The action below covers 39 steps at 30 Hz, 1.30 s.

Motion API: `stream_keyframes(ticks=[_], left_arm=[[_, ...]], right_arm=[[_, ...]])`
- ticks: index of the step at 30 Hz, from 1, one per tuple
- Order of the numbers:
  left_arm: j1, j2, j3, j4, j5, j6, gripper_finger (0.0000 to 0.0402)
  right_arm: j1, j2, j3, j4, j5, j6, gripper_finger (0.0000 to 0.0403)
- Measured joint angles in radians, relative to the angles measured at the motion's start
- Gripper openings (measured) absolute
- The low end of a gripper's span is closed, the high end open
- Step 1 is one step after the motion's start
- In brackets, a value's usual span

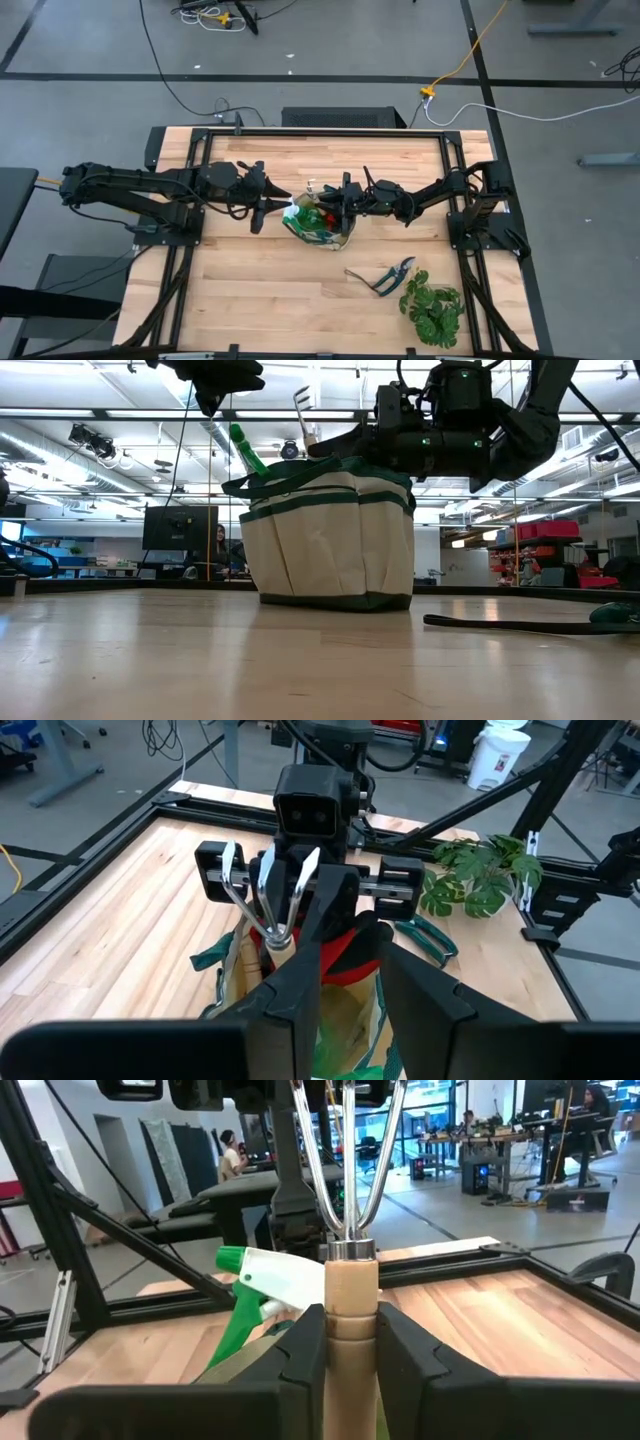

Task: Pick & Place Garden tools in Gardening bag
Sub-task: Put the brown hand rake into the green gardening bag, then put the green shear scissors into the green gardening bag

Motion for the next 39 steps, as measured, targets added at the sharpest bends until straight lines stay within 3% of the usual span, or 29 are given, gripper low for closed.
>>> stream_keyframes(ticks=[21, 39], left_arm=[[0.000, 0.000, 0.000, 0.000, 0.000, 0.000, 0.0112], [0.000, 0.000, 0.000, 0.000, 0.000, -0.007, 0.0112]], right_arm=[[0.000, 0.000, -0.001, 0.000, 0.000, 0.000, 0.0100], [0.000, 0.000, -0.001, 0.012, -0.001, -0.001, 0.0196]])
